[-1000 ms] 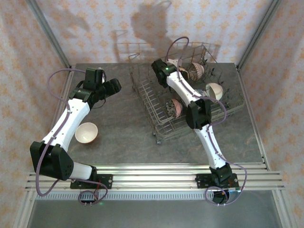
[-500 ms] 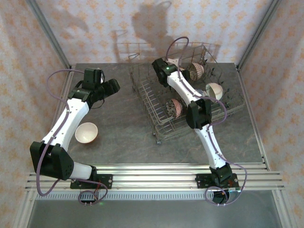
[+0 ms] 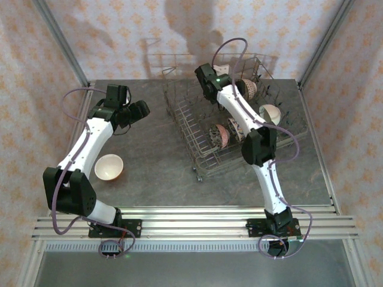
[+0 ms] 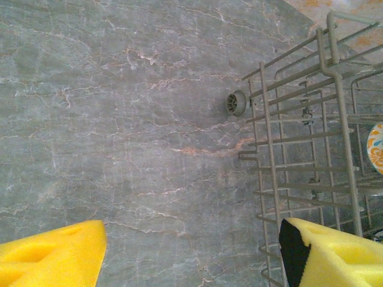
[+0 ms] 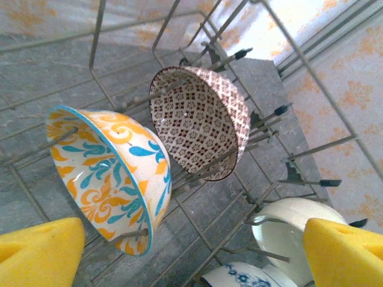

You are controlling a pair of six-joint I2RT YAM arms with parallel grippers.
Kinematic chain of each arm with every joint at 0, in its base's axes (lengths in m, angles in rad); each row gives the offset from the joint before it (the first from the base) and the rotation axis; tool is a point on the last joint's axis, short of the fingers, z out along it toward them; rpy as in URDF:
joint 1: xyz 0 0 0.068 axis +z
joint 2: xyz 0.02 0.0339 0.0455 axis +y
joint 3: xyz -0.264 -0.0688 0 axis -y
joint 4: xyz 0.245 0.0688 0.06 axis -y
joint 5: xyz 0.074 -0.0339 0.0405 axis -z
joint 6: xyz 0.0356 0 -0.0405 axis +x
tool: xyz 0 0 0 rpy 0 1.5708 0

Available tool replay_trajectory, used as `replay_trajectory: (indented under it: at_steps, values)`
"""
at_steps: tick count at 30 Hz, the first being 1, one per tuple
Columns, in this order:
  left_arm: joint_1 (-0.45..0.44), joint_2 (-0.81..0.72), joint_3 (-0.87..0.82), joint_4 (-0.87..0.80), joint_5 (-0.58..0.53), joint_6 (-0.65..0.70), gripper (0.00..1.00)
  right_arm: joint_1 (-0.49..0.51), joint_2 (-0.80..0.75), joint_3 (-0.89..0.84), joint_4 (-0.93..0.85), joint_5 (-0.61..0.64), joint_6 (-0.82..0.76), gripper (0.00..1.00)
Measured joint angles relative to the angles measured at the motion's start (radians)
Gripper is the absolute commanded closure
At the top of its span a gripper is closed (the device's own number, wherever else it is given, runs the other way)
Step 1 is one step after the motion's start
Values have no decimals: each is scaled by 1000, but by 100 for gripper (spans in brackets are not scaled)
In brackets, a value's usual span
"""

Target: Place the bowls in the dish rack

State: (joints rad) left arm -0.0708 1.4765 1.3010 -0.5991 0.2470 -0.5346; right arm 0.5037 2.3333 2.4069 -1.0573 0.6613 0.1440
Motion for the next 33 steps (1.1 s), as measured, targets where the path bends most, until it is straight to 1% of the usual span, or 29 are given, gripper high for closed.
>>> replay_trajectory:
  at_steps: [4, 7, 15, 19, 22, 26, 33]
  values:
    - [21, 0, 2, -42, -23, -35, 21, 2, -60, -18, 11, -29, -28, 5]
    - [34, 0, 15, -103, -55, -69, 21, 2, -100, -40, 14, -61, -46, 5]
    - [58, -37, 30, -300, -162, -98, 19, 2, -273, -278, 86, -150, -81, 6]
    - [103, -97, -32, -352, -183, -117, 19, 2, -314, -344, 113, -185, -87, 6]
    - [137, -109, -87, -375, -186, -124, 19, 2, -350, -411, 137, -211, -87, 6]
    - [164, -66, -134, -381, -196, -117, 21, 2, -396, -485, 166, -238, -87, 6]
    - [203, 122, -146, -356, -194, -83, 23, 1, -455, -568, 201, -241, -90, 7]
